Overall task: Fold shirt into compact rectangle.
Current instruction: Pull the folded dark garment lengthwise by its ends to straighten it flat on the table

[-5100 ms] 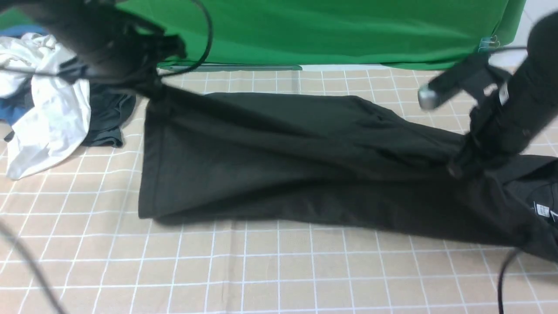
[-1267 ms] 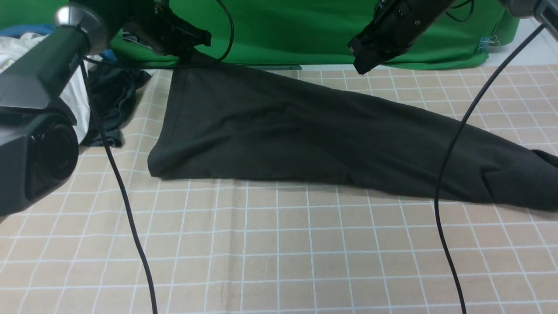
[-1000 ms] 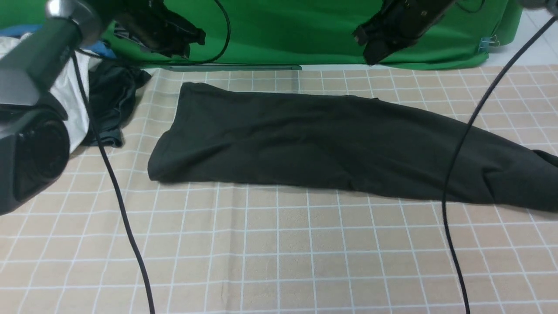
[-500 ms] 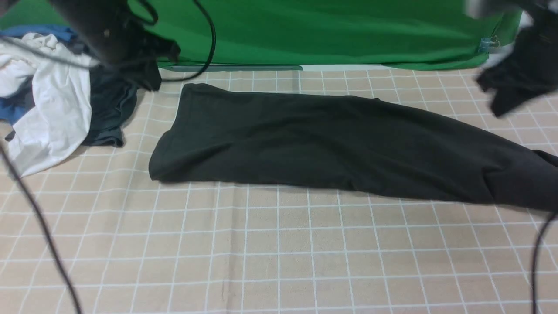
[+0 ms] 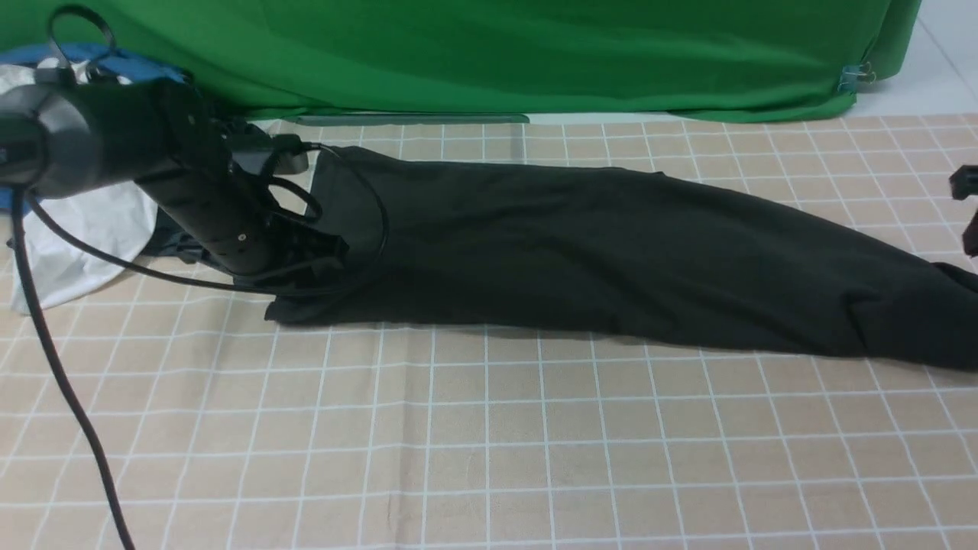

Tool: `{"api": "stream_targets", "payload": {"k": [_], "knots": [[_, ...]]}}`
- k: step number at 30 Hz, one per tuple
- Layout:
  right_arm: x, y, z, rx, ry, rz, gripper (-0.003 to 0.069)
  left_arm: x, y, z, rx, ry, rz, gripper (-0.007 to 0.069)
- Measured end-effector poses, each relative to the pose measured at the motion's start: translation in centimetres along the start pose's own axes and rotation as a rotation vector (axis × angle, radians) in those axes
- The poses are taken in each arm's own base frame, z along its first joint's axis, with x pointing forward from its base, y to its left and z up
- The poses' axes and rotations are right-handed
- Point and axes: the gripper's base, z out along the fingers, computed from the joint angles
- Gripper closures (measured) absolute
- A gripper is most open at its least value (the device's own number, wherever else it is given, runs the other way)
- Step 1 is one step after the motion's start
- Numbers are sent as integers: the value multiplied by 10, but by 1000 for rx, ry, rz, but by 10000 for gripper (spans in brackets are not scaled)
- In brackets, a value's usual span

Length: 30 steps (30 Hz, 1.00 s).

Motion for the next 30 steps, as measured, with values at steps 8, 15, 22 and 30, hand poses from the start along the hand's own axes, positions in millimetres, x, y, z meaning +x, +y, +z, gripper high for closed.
{"api": "stream_targets", "payload": {"k": [8,15,22,30], "knots": [[-2,-4,42,-5,71,10,336,0,2,1,-23,9,23,609],[-5,-5,55,-5,49,-51,577,0,2,2,-21,10,21,609],[-28,-8,37,7,-55,-67,601,0,2,2,-20,13,17,607],[-39,-16,29,42,-138,-76,585,0,2,2,-17,16,16,606]]}}
